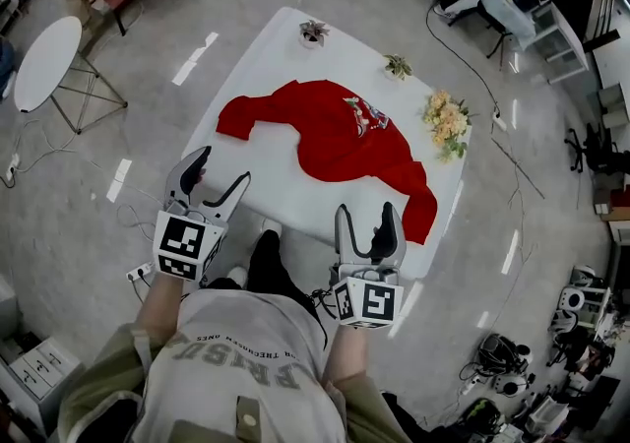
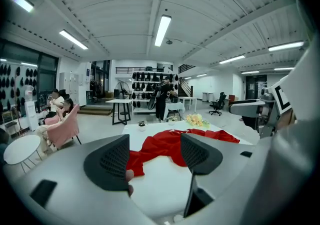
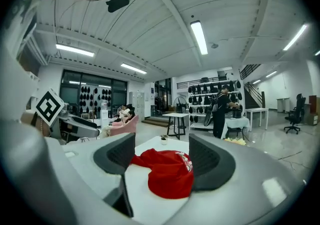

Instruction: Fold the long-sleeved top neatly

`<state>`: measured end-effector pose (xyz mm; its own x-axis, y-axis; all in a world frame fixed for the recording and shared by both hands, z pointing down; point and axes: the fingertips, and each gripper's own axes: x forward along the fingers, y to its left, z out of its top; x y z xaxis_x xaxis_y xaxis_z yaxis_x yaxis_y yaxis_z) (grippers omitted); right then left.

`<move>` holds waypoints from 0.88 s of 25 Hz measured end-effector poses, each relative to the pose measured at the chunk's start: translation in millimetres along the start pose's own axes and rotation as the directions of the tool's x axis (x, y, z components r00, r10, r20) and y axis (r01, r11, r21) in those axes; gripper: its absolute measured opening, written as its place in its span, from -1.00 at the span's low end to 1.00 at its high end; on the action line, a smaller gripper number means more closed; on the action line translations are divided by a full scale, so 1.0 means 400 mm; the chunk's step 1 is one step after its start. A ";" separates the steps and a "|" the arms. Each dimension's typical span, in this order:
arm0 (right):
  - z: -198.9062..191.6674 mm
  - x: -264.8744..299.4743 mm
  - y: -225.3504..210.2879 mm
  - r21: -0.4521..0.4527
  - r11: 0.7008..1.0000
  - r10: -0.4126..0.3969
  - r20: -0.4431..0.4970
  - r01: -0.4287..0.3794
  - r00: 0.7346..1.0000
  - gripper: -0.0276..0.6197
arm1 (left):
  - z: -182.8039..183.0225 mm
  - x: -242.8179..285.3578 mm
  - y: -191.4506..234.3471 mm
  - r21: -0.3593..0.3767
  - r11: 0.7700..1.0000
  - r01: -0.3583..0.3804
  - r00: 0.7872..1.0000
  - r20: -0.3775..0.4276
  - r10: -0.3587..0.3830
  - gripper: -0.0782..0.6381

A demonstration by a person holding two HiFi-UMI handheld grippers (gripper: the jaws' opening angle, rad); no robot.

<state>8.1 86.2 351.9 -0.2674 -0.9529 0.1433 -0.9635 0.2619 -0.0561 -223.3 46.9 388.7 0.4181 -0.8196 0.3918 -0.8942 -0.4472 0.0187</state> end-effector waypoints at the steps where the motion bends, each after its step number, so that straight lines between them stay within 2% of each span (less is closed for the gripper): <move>1: 0.015 0.028 -0.015 0.003 1.000 0.015 0.008 -0.015 1.000 0.10 | 0.017 0.029 0.003 0.000 1.000 0.001 1.000 -0.001 -0.001 0.06; 5: 0.047 0.146 -0.080 0.006 0.998 0.070 0.014 -0.070 0.997 0.10 | 0.074 0.156 0.012 0.023 1.000 -0.002 1.000 -0.023 0.003 0.06; 7: 0.045 0.199 -0.102 0.002 0.995 0.097 -0.001 -0.097 0.995 0.09 | 0.093 0.215 0.010 0.032 0.999 0.020 0.999 -0.039 -0.019 0.06; 10: 0.025 0.268 -0.120 -0.011 0.992 0.122 -0.038 -0.123 0.992 0.09 | 0.111 0.288 0.018 0.028 0.998 0.047 0.997 -0.062 -0.045 0.06; 15: -0.040 0.340 -0.106 0.009 0.990 0.140 -0.127 -0.140 0.982 0.09 | 0.094 0.387 0.058 0.070 0.995 0.074 0.987 -0.148 -0.063 0.06; 19: -0.116 0.400 -0.069 0.008 0.987 0.160 -0.236 -0.162 0.958 0.09 | 0.056 0.482 0.085 0.087 0.985 0.152 0.964 -0.234 -0.128 0.06; 22: -0.187 0.438 -0.033 0.008 0.985 0.162 -0.347 -0.170 0.924 0.09 | 0.019 0.557 0.091 0.122 0.964 0.236 0.931 -0.313 -0.189 0.06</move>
<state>-27.3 -72.8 451.7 -0.4083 -0.7849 0.4661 -0.9040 0.4185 -0.0873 -161.5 -154.6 469.5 0.5077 -0.5663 0.6493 -0.7435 -0.6687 -0.0020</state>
